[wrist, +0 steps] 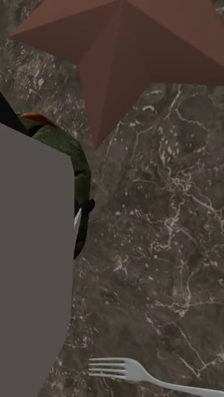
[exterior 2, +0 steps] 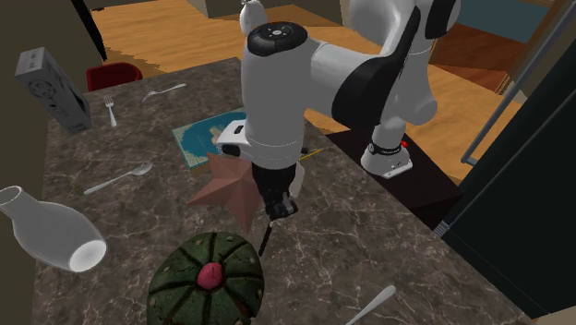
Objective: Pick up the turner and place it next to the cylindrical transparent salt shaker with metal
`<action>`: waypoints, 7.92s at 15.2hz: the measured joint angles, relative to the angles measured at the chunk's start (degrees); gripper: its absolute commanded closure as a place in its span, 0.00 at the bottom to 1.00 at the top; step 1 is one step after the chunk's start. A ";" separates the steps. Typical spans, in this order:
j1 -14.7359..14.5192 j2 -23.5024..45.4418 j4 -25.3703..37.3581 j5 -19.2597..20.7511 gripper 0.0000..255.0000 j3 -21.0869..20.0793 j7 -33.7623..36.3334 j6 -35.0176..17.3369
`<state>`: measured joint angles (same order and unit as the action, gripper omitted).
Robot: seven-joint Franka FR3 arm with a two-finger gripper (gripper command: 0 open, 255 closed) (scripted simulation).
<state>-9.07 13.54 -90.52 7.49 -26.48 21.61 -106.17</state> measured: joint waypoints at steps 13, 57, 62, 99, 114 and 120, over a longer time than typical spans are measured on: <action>-0.86 1.06 11.40 0.32 1.00 -0.23 -0.35 10.41; 23.97 -26.21 -14.41 -9.30 1.00 27.41 -52.44 10.75; 26.79 -23.63 -11.30 -8.95 1.00 31.82 -59.58 11.49; 34.32 -11.68 -16.38 -11.32 1.00 41.17 -77.81 -4.56; 34.41 -8.46 -24.10 -12.64 1.00 41.10 -79.10 -15.34; 34.43 -7.00 -26.92 -13.34 1.00 40.99 -79.67 -19.56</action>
<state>25.36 6.54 -117.45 -5.85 14.51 -58.05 -125.73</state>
